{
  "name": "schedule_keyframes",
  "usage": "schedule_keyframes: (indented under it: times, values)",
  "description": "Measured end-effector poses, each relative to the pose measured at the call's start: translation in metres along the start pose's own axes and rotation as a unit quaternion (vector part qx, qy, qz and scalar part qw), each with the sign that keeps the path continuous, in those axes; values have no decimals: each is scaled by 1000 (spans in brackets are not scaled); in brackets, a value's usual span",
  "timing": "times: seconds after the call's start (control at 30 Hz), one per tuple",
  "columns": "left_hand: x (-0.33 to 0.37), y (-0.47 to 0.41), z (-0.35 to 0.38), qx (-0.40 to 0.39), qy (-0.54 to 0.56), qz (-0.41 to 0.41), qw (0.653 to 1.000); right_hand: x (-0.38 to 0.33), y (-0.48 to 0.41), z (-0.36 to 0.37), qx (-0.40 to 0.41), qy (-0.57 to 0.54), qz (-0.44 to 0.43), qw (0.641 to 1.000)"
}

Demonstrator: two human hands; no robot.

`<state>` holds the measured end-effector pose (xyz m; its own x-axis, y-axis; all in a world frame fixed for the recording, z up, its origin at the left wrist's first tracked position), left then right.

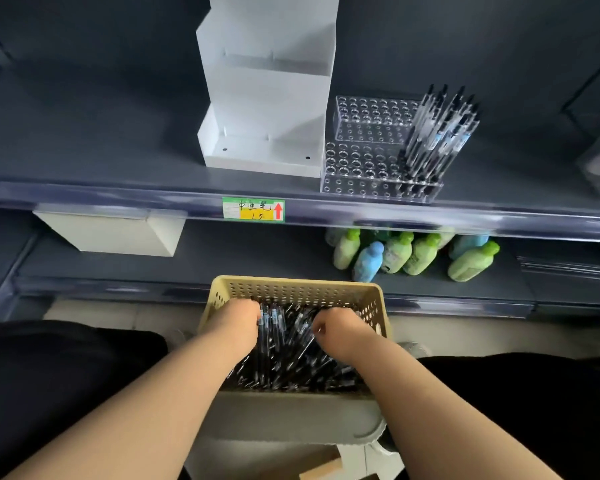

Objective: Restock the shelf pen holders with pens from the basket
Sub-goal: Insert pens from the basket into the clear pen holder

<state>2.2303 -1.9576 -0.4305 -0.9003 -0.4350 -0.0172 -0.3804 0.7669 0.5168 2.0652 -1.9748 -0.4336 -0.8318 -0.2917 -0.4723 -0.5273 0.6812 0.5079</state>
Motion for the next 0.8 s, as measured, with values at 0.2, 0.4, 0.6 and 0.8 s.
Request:
schedule_keyframes:
  times: [0.2, 0.4, 0.6, 0.8]
  values:
    - [-9, -8, 30, -50, -19, -83, 995, -5, -25, 33, 6, -77, 37, 996]
    - [-17, -15, 43, -61, 40, -138, 988, -12, -48, 42, 41, -126, 87, 987]
    - [-17, -16, 32, -48, 204, -129, 969, -21, -66, 52, 19, -109, 113, 987]
    - [-16, -6, 13, -15, 323, -114, 939, -28, -59, 34, 88, -177, 67, 978]
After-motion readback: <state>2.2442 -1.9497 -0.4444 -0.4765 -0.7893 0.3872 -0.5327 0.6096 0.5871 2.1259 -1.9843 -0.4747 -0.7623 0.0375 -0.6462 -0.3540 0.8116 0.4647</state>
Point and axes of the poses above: each hand's wrist, its own y-axis away from the middle knuckle, its own z-axis out of the palm, x = y × z, the point moved 8 cm from there along -y, towards the middle knuckle, and after that the axes turned 14 degrees about -z, right-handed, at the moved point
